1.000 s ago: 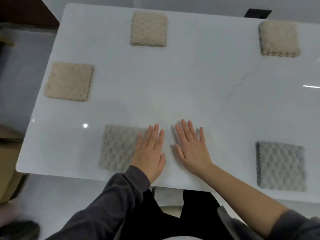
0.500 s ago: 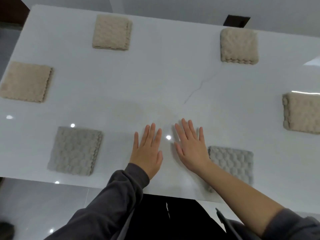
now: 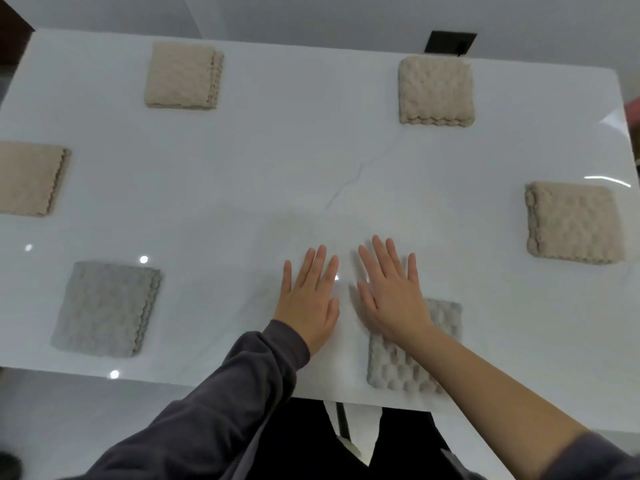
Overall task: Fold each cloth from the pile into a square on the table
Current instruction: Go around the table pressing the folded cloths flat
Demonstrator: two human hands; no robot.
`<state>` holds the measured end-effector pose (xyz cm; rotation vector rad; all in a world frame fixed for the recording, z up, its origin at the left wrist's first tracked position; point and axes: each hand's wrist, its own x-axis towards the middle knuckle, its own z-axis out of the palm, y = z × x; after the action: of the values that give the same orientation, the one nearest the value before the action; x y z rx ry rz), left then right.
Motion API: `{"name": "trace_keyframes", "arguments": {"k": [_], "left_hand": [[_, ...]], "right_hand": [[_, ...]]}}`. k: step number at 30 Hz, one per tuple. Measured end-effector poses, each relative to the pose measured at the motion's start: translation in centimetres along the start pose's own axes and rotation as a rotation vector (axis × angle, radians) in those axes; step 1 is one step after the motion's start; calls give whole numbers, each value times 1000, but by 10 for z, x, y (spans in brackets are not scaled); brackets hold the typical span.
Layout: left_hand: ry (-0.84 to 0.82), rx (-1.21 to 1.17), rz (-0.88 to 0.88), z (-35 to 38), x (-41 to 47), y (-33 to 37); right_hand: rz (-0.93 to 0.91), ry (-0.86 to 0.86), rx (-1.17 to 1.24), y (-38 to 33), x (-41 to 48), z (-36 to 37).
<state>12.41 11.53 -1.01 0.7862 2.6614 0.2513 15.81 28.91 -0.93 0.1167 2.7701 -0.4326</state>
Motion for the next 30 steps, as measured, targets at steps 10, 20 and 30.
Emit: {"name": "trace_keyframes", "arguments": {"k": [10, 20, 30], "left_hand": [[97, -68, -224, 62, -32, 112], [120, -42, -239, 89, -26, 131], [123, 54, -176, 98, -25, 125]], "right_hand": [[-138, 61, 4, 119, -68, 3], [-123, 95, 31, 131, -107, 52], [-26, 200, 37, 108, -104, 74]]}}
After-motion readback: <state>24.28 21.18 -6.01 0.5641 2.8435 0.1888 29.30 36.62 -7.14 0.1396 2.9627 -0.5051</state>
